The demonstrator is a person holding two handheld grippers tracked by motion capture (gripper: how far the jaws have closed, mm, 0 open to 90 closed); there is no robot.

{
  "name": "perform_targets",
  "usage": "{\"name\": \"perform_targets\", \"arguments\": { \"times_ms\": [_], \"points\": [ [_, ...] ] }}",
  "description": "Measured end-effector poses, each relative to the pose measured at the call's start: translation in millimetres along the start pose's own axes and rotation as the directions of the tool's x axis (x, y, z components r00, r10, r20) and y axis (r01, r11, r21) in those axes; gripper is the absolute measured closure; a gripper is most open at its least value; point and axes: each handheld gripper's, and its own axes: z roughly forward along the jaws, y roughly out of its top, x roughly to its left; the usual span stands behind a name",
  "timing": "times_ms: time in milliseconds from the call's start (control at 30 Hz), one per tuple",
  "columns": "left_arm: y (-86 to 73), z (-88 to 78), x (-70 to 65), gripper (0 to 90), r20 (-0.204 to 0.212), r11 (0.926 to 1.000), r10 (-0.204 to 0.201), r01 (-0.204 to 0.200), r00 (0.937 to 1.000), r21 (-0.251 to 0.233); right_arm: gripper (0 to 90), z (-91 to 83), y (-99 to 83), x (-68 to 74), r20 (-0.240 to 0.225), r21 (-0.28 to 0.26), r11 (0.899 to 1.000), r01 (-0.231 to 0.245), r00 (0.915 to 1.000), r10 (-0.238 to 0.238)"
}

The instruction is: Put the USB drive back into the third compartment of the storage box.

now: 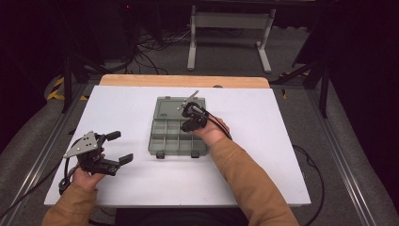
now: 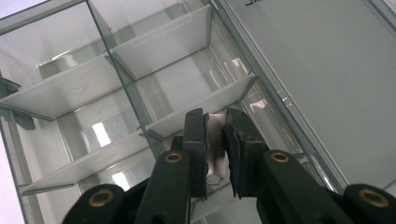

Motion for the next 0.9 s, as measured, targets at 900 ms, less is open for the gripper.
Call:
{"name": "perform_targets", "arguments": {
  "times_ms": [900],
  "points": [
    [11.2, 7.0, 4.8, 1.4, 0.003, 0.9985, -0.016, 0.016, 0.9999, 0.052, 90.0, -35.8, -9.0, -0.4, 0.014, -0.068, 0.998, -0.007, 0.9999, 0.008]
  ]
}}
